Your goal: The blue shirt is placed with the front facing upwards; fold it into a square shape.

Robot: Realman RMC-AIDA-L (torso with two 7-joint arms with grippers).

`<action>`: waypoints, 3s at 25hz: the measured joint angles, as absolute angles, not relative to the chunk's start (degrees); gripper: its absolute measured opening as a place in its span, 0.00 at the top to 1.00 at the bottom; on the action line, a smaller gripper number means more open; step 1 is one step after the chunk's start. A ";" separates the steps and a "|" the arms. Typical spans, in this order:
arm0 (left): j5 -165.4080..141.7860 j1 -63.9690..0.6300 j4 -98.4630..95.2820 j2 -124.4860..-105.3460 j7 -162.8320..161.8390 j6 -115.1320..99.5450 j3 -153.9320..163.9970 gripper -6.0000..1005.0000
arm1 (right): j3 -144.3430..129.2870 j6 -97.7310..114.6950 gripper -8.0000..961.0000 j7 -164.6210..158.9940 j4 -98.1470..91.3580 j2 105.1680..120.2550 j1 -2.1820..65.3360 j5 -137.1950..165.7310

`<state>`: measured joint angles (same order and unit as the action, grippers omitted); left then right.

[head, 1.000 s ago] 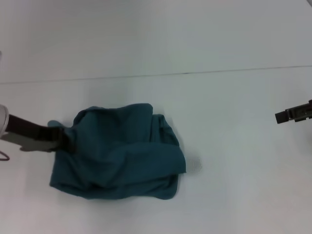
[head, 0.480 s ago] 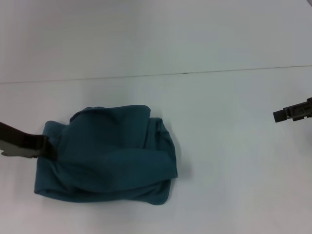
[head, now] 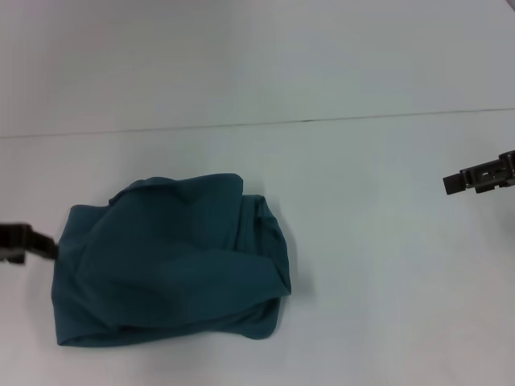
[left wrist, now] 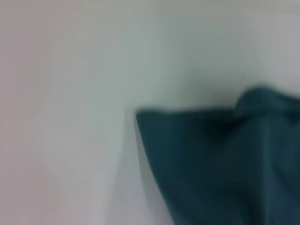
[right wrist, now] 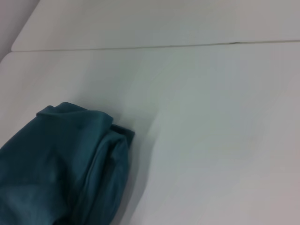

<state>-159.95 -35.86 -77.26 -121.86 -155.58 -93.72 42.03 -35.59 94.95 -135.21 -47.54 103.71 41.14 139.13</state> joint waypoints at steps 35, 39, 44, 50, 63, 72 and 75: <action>-122.68 -28.48 -67.45 -120.83 -148.15 -103.85 17.18 0.25 | -36.13 98.90 0.13 -145.49 -46.76 111.23 54.42 124.38; -122.64 -28.78 -66.87 -120.61 -148.01 -103.88 17.16 0.25 | -36.13 98.91 0.14 -145.52 -46.76 111.22 54.42 124.36; -122.62 -28.80 -66.80 -120.57 -147.92 -103.89 17.11 0.25 | -36.48 98.87 0.15 -145.59 -46.76 111.19 54.81 124.61; -123.03 -28.30 -66.90 -120.43 -147.91 -103.34 16.45 0.25 | -47.63 92.83 0.16 -149.82 -47.23 110.69 56.10 133.54; -123.20 -27.40 -67.17 -120.32 -147.82 -103.47 14.85 0.25 | -57.38 75.18 0.18 -150.88 -33.27 115.73 63.67 140.19; -123.23 -27.74 -66.77 -120.47 -147.60 -101.95 15.63 0.25 | -56.83 61.60 0.19 -154.91 -25.54 118.79 63.53 139.34; -123.10 -27.76 -66.28 -120.55 -147.07 -101.20 15.87 0.25 | -56.49 58.32 0.19 -155.61 -22.75 119.29 63.19 137.24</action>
<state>-123.10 -27.76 -66.28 -120.55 -147.07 -101.20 15.87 -56.49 58.32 -155.61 -22.75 119.29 63.19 137.24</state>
